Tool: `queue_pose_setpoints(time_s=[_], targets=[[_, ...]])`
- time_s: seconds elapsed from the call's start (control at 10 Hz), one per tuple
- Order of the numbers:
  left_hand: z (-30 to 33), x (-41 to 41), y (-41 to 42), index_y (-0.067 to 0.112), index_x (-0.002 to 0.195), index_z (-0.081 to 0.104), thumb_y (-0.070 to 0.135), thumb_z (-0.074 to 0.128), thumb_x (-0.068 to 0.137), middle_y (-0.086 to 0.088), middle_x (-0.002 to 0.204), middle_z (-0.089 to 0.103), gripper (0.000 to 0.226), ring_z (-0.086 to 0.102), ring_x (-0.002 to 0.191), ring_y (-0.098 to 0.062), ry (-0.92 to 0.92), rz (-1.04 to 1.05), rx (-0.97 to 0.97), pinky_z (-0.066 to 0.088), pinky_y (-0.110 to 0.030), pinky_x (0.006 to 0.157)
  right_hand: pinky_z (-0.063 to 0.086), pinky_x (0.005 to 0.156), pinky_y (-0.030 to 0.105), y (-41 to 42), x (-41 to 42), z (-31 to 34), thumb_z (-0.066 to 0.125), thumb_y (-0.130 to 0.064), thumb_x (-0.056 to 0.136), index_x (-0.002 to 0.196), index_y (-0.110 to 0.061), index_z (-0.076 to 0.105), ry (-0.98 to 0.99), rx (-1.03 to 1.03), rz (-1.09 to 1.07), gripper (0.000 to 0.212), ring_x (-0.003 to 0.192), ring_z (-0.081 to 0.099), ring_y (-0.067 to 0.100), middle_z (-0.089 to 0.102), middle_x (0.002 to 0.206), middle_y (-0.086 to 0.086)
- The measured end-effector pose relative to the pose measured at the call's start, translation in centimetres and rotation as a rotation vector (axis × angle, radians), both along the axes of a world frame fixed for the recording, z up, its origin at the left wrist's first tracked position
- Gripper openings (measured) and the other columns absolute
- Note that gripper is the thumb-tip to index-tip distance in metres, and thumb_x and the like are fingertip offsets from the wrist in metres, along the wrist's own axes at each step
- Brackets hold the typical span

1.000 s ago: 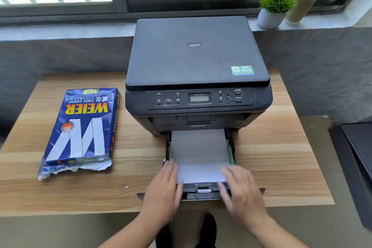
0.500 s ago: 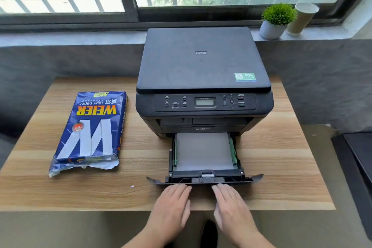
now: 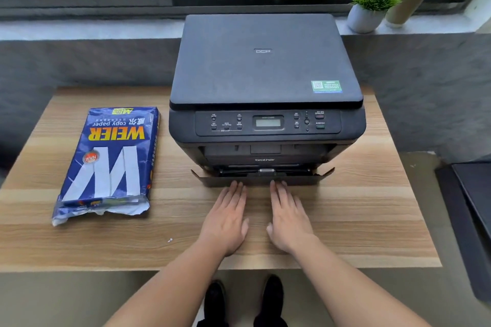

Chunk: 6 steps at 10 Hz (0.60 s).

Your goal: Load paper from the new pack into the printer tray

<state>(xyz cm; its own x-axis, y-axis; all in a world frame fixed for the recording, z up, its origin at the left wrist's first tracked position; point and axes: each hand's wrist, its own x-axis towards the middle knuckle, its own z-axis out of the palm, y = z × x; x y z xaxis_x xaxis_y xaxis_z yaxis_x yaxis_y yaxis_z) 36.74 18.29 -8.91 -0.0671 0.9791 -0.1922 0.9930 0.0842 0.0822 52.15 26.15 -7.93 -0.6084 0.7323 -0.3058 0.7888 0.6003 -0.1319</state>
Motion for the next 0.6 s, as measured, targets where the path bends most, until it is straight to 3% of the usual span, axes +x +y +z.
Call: queue_pose_setpoints(time_s=[0.2,0.3,0.4,0.6], targets=[[0.5,-0.7,2.0,0.006,0.137,0.037,0.035,0.047,0.089,-0.014,0.138,0.046,0.056,0.041,0.124,-0.029,-0.100,0.173,0.037,0.032,-0.040,0.110,0.024,0.120,0.040,0.7,-1.6,-0.3,0.061,-0.030,0.082,0.150,0.002,0.017,0.035,-0.015,-0.069,0.087,0.140,0.031,0.034,0.027,0.153,0.020],[0.5,-1.9,3.2,0.008,0.135,0.042,0.033,0.049,0.087,-0.014,0.132,0.050,0.054,0.045,0.118,-0.030,-0.089,0.163,0.034,0.035,-0.040,0.107,0.033,0.115,0.042,1.9,-2.5,-0.1,0.062,-0.031,0.080,0.146,0.001,0.027,0.017,0.004,-0.094,0.081,0.136,0.036,0.036,0.038,0.143,0.019],[0.7,-2.5,4.0,0.004,0.136,0.041,0.033,0.053,0.084,-0.016,0.131,0.050,0.061,0.043,0.121,-0.034,-0.090,0.196,0.032,0.028,-0.042,0.113,0.039,0.110,0.043,3.5,-3.2,0.4,0.062,-0.034,0.081,0.148,-0.001,0.023,0.005,-0.017,-0.106,0.084,0.139,0.031,0.036,0.035,0.144,0.016],[1.3,-3.5,5.0,0.007,0.141,0.033,0.033,0.052,0.085,-0.013,0.138,0.043,0.065,0.041,0.122,-0.031,-0.101,0.180,-0.011,0.030,-0.039,0.109,0.037,0.111,0.043,4.6,-4.3,0.8,0.062,-0.035,0.082,0.148,-0.003,0.023,-0.013,-0.097,-0.139,0.082,0.135,0.035,0.035,0.030,0.149,0.015]])
